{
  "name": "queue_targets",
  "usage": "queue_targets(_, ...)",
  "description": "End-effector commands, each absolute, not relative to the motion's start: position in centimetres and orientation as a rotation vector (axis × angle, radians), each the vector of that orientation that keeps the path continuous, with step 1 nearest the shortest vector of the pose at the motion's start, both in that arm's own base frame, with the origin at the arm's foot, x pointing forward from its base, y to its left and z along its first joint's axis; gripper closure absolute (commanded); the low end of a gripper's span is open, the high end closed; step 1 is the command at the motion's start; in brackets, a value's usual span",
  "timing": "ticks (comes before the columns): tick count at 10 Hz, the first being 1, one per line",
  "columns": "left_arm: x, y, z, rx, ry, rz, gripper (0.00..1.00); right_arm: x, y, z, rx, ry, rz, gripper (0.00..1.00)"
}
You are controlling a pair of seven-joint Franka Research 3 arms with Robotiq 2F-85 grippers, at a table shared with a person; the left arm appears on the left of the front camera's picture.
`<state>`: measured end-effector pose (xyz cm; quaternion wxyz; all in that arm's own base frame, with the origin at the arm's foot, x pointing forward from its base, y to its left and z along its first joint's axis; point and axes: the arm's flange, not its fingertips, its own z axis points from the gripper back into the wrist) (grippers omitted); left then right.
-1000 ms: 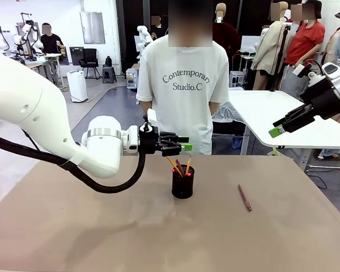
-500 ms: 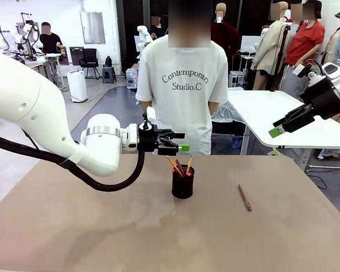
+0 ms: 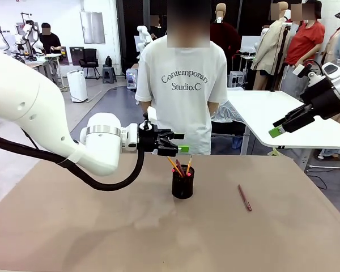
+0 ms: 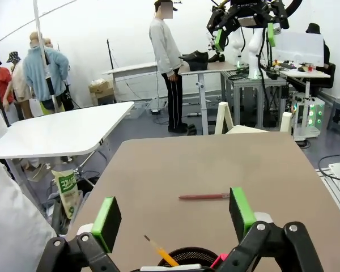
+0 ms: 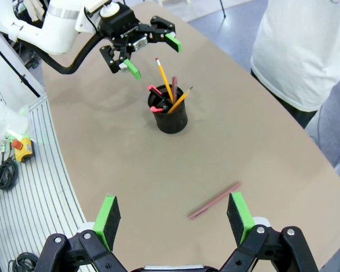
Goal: Place the pens into the pen holder.
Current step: Pick up a writing instrument from the table and place it into the Pen holder.
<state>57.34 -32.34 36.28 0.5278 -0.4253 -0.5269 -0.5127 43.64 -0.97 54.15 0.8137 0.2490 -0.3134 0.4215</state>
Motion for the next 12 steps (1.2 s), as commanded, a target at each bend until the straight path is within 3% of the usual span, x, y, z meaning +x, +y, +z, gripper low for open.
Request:
queue_targets(1, 57.4, -32.3, 36.3, -1.010, -1.259, -1.225, 0.00, 43.7, -0.9, 54.3, 0.539, -0.682, 0.898, 0.00)
queue_targets(3, 56.0, -29.4, 38.0, -1.055, -1.036, -1.303, 0.00, 43.7, -0.9, 54.3, 0.539, -0.682, 0.898, 0.00)
queue_targets(6, 54.8, -25.5, 41.5, -0.976, -0.890, -1.359, 0.00, 43.7, -0.9, 54.3, 0.539, -0.682, 0.898, 0.00)
queue_targets(12, 53.2, -17.8, 48.5, -0.838, -0.821, -1.355, 0.00, 43.7, -0.9, 54.3, 0.539, -0.682, 0.898, 0.00)
